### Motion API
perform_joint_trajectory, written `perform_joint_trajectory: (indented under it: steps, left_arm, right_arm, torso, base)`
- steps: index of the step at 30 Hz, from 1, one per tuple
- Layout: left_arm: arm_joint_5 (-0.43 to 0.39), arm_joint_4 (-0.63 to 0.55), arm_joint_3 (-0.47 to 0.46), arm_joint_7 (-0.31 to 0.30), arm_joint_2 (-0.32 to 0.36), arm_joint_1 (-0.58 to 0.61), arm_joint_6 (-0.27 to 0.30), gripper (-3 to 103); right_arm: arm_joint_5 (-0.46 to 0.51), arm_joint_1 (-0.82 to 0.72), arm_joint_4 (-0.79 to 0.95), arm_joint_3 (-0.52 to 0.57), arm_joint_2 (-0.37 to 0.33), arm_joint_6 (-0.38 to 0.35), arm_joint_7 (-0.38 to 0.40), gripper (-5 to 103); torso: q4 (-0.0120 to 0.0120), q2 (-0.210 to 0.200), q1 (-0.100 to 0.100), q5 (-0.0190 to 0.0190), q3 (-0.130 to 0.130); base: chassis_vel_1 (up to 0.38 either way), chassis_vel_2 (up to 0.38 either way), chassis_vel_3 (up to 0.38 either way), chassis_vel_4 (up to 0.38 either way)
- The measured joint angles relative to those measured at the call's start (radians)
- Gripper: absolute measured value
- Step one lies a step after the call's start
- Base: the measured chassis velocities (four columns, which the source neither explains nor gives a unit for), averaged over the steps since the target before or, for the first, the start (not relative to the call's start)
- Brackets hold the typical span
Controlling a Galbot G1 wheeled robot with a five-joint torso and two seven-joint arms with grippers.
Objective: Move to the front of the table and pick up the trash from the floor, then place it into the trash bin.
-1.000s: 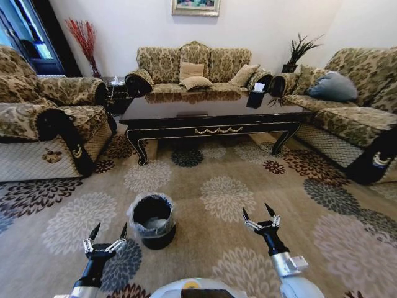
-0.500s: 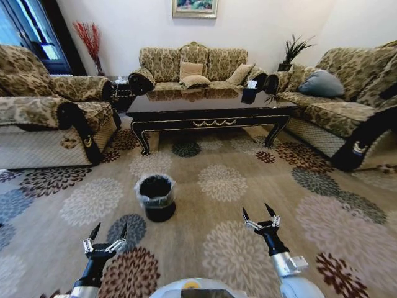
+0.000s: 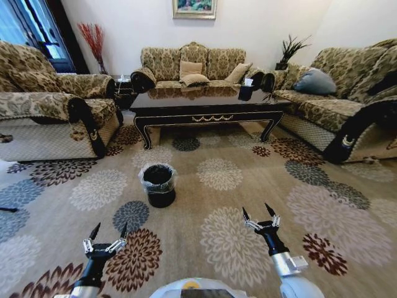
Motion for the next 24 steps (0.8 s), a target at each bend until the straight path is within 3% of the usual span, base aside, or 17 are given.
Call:
perform_joint_trajectory:
  steps: [24]
  left_arm:
    - [0.000, 0.000, 0.000, 0.000, 0.000, 0.000, 0.000, 100]
  right_arm:
    - [0.000, 0.000, 0.000, 0.000, 0.000, 0.000, 0.000, 100]
  torso:
    - [-0.0001, 0.000, 0.000, -0.0001, 0.000]
  base:
    - [0.236, -0.229, -0.228, 0.237]
